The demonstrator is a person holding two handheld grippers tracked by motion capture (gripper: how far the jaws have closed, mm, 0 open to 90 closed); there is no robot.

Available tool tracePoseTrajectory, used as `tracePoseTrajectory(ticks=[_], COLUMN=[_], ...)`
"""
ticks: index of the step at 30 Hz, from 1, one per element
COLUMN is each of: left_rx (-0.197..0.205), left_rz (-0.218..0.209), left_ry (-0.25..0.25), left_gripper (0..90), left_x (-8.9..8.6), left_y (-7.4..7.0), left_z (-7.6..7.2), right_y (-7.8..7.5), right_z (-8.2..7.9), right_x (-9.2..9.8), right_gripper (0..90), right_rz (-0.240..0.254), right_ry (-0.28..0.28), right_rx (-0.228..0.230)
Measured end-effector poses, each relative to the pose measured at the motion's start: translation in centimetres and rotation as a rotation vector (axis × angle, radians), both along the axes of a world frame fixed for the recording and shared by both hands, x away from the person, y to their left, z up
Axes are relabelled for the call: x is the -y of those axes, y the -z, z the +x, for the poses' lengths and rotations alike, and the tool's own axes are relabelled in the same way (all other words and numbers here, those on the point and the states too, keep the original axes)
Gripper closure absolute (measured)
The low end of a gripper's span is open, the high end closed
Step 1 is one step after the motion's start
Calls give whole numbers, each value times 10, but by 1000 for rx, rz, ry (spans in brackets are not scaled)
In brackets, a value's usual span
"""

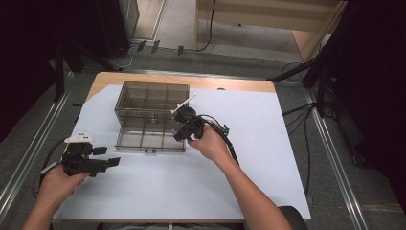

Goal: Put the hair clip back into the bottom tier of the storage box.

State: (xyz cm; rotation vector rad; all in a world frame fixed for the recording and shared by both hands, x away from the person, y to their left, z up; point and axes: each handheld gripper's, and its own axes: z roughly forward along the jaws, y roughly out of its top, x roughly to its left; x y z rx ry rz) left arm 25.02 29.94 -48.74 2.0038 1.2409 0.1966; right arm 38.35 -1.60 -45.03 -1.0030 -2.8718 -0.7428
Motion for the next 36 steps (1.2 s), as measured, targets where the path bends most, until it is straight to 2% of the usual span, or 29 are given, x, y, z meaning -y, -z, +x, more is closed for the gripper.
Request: tracePoseTrajectory(ticks=[13,25,36], left_rx=[5,11,10], left_rz=[7,12,16], left_ry=[0,-9,-3], left_gripper=[255,254,253], left_x=[0,0,2], left_y=[0,0,0], left_z=[-1,-1,0], right_y=[14,26,32], right_z=[1,2,3], right_x=[-13,-21,-24], right_gripper=[774,773,772], right_rz=[-44,-70,-94], right_ry=[-40,-44,-50], right_rx=[4,-18,-11])
